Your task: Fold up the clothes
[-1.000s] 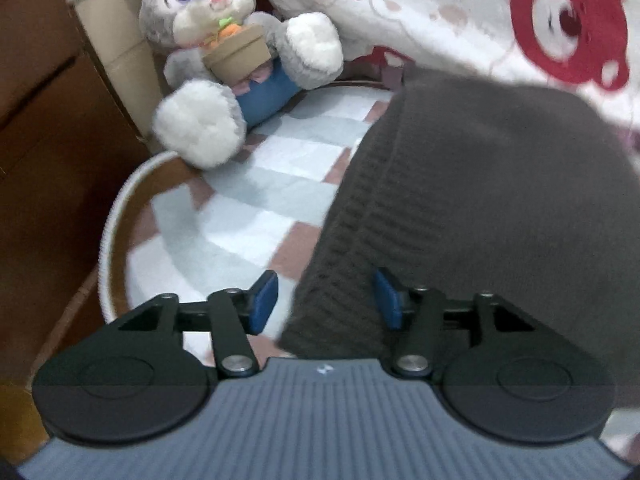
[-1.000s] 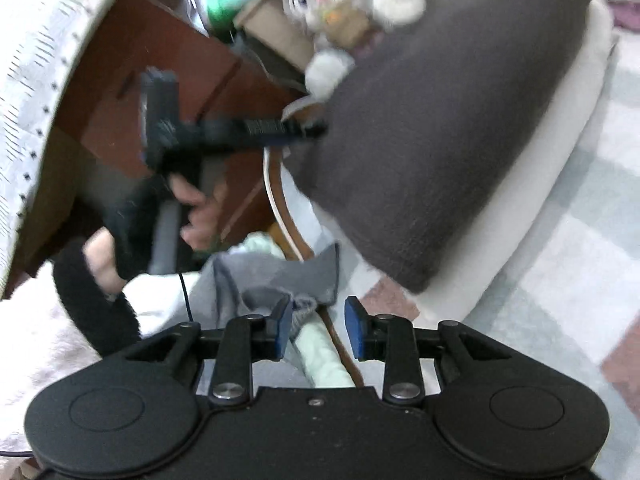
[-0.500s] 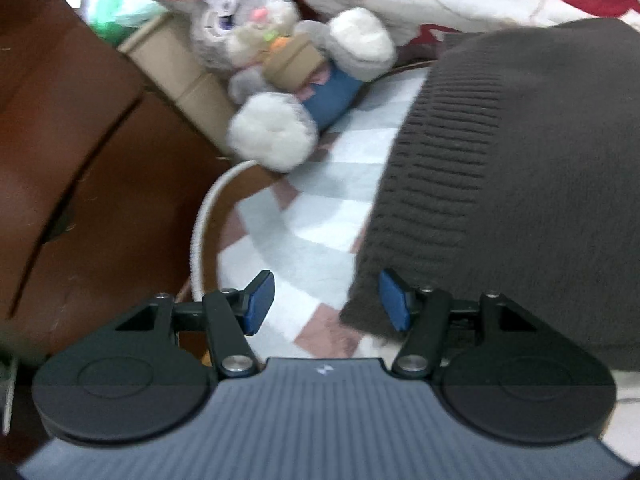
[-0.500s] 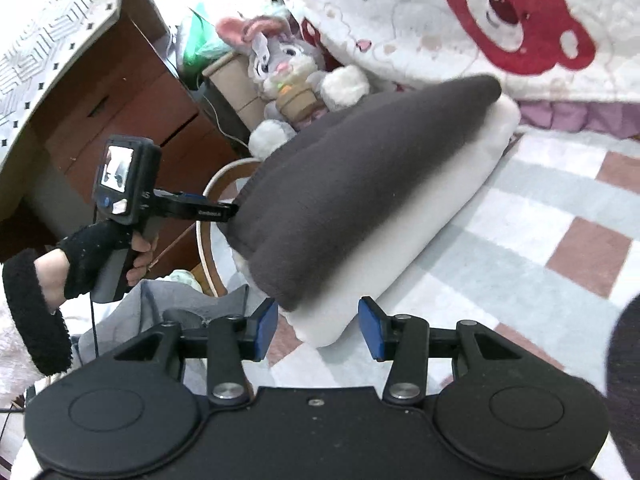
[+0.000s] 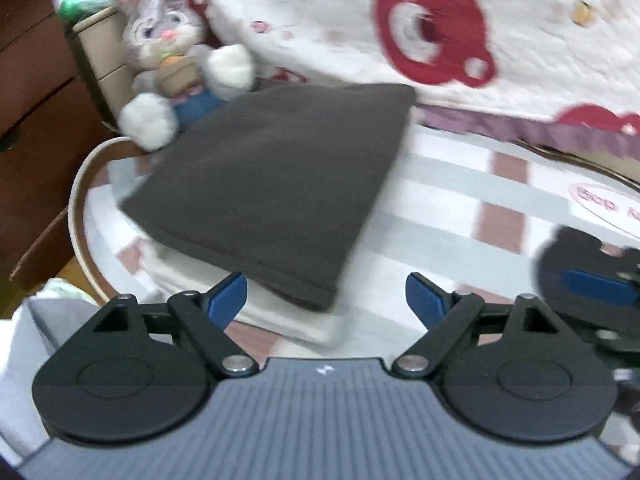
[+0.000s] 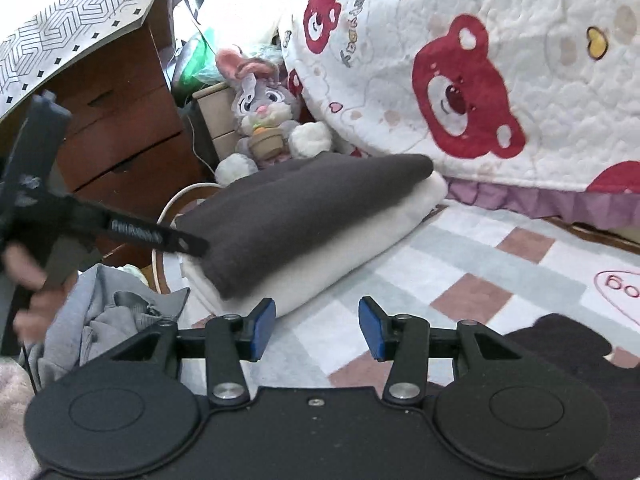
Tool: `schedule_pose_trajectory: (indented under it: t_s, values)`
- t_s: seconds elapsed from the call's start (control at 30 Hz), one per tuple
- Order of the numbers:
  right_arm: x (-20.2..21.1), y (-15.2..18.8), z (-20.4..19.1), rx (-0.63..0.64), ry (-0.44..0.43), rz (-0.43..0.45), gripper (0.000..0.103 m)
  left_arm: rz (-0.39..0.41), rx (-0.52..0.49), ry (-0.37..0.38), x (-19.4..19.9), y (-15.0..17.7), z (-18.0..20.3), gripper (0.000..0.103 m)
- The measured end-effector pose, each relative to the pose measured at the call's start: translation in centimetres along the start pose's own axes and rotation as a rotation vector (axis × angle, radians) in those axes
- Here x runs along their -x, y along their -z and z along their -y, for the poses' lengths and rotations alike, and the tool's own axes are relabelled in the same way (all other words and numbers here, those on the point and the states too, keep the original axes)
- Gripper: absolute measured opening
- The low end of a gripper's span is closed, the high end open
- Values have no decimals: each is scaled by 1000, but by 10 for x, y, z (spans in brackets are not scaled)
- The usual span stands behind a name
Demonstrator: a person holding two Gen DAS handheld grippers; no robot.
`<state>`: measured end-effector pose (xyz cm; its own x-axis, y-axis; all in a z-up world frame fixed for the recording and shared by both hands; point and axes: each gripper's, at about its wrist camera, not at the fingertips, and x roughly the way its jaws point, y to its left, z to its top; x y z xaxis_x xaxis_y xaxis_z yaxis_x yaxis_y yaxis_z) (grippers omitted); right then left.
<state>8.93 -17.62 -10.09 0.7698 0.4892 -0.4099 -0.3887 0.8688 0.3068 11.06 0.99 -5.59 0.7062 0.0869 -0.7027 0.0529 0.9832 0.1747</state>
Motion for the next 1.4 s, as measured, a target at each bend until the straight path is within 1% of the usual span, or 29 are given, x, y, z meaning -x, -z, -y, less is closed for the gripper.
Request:
schedule_pose_trajectory:
  t_s: [0.07,0.17,0.27,0.33,0.37,0.47,0.5,0.57,0.6,0.67,0.77,0.93,1.03,1.13,1.4]
  values:
    - [10,3,0,-21,2,5,52,4,-30,-17,8,5,30,86]
    - [30,10,7,-24,65,25,53,27,-42,-17,25,11,54,87]
    - [56,15,22,-42,129,48,53,31,-66,-19,38,13,60,92]
    - [73,16,28,-61,149,64,54,36,-77,-12,48,19,62,94]
    - [81,17,29,-67,150,63,54,32,-77,-7,53,22,63,94]
    - [101,15,29,-93,140,-9,54,-1,-60,5,68,33,66,94]
    - [108,16,28,-103,134,-15,54,-3,-61,15,73,38,69,94]
    - [121,19,23,-109,132,-7,56,-2,-72,20,82,46,73,94]
    - [126,21,20,-101,141,-1,59,2,-74,15,85,48,75,94]
    - [134,24,12,-81,160,10,60,13,-74,6,92,53,77,94]
    - [141,23,8,-85,158,26,61,44,-40,4,102,57,74,95]
    - [146,19,1,-64,154,28,62,46,-34,2,107,57,68,95]
    - [145,18,-4,-59,149,30,62,40,-24,-13,107,58,64,96]
    - [142,16,-8,-49,149,31,62,20,-18,-14,104,57,58,96]
    - [135,12,-17,-31,140,25,62,7,8,-19,101,58,45,96]
